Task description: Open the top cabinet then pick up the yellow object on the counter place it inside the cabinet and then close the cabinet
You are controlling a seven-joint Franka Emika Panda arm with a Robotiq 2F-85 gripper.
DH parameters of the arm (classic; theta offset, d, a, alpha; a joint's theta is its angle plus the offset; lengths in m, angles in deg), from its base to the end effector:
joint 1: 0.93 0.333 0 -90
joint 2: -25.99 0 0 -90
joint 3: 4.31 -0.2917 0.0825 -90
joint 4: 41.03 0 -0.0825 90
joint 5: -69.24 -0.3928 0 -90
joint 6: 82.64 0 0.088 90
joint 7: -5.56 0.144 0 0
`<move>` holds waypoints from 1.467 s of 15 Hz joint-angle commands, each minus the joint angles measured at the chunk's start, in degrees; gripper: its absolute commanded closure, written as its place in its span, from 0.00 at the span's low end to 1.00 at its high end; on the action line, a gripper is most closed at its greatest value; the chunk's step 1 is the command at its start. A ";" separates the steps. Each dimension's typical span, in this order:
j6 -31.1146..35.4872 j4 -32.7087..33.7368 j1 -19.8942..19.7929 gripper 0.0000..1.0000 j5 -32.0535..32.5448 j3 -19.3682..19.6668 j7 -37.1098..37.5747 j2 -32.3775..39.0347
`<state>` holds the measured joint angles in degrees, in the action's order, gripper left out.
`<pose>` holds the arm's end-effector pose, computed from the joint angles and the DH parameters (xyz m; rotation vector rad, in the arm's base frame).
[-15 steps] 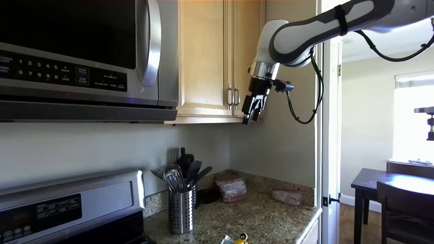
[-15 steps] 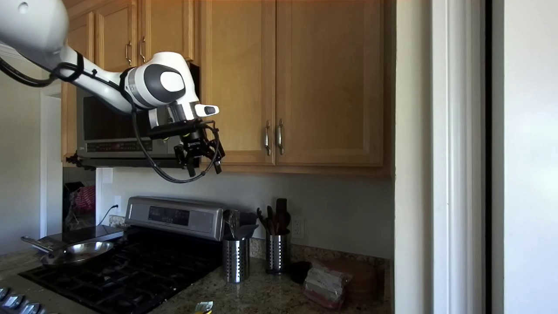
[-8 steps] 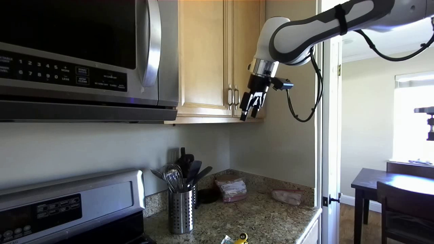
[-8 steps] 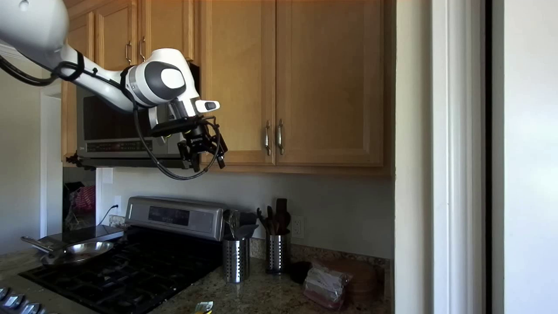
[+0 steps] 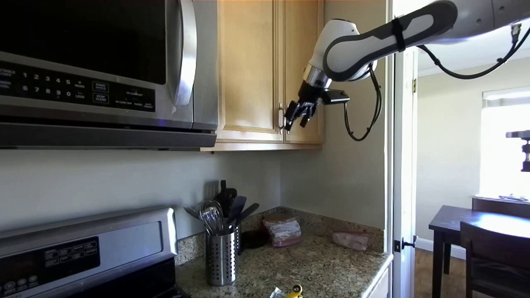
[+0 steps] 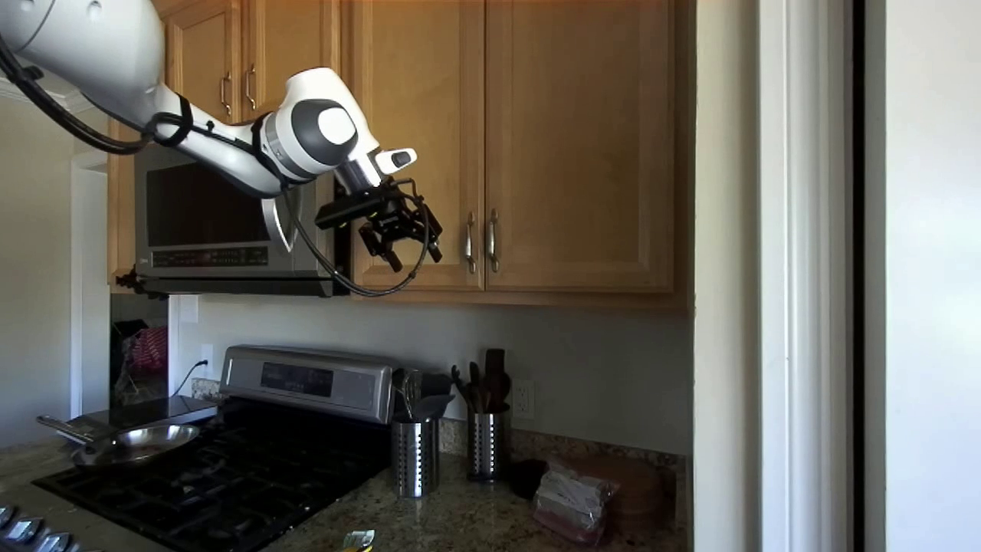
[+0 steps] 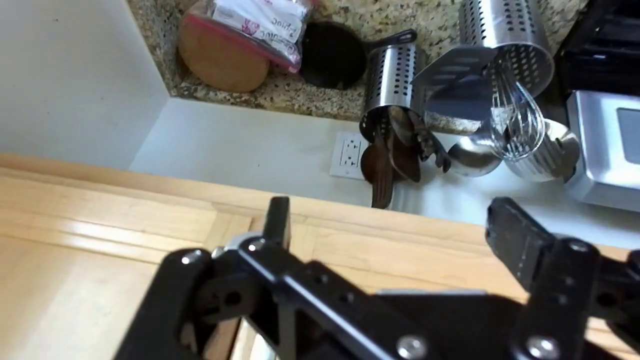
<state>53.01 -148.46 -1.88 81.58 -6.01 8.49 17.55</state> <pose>0.5964 0.0007 0.5916 2.8121 0.0950 0.9394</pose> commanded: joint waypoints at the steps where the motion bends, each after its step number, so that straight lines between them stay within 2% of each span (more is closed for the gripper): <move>1: 4.09 3.24 -0.86 0.00 0.29 1.03 1.13 3.62; 6: 8.12 6.36 -1.44 0.00 -1.37 3.11 0.28 7.08; 7: 8.72 6.96 -1.53 0.05 -2.11 3.57 -0.19 7.65; 9: 9.39 8.04 -1.54 0.27 -4.07 4.18 -0.96 8.30; 10: 9.42 8.77 -1.60 0.27 -5.30 4.35 -1.19 8.75; 12: 9.35 10.10 -1.64 0.36 -7.94 4.47 -1.93 9.39; 14: 9.11 11.67 -1.50 0.40 -10.86 4.35 -2.97 10.08; 15: 9.37 12.24 -1.49 0.39 -11.81 4.30 -3.45 10.50; 18: 10.54 13.24 -1.67 0.20 -12.82 4.42 -4.40 11.79; 20: 10.86 13.84 -1.84 0.18 -11.70 4.60 -4.65 12.86; 21: 11.13 14.06 -1.92 0.40 -11.46 4.68 -4.64 13.25; 22: 11.40 14.29 -1.97 0.42 -11.63 4.72 -4.68 13.58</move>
<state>62.45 -135.56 -3.25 70.01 -1.59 5.29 29.50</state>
